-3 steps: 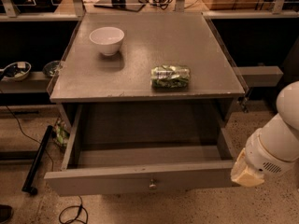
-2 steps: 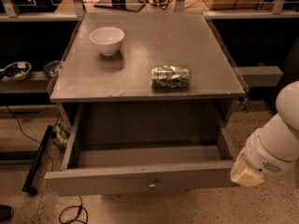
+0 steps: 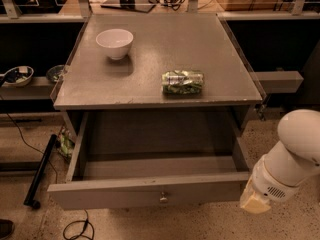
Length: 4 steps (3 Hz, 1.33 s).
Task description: Close top drawer
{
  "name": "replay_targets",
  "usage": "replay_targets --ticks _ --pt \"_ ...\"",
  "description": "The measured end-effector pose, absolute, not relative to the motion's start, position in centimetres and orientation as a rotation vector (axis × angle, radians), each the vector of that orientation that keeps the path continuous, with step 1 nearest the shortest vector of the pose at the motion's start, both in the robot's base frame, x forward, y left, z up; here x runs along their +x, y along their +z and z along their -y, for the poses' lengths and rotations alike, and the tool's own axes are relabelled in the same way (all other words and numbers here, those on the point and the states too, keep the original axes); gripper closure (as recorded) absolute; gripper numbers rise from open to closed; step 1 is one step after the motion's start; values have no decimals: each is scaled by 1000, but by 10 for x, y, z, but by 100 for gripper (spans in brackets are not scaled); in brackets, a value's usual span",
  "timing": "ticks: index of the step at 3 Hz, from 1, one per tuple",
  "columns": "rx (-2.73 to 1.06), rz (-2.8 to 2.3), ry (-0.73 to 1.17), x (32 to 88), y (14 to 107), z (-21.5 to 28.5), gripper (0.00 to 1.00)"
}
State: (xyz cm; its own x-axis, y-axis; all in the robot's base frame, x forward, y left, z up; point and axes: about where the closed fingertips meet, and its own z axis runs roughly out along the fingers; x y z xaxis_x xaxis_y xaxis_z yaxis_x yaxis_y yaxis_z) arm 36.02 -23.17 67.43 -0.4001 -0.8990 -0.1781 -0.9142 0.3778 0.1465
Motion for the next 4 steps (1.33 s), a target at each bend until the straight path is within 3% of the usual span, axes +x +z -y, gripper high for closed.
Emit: replay_targets --ticks 1,2,4 --pt "-1651 -2572 376 362 658 229 100" --pt "-1633 -2481 346 399 679 197 100" --pt "-1588 -2516 373 398 661 201 100"
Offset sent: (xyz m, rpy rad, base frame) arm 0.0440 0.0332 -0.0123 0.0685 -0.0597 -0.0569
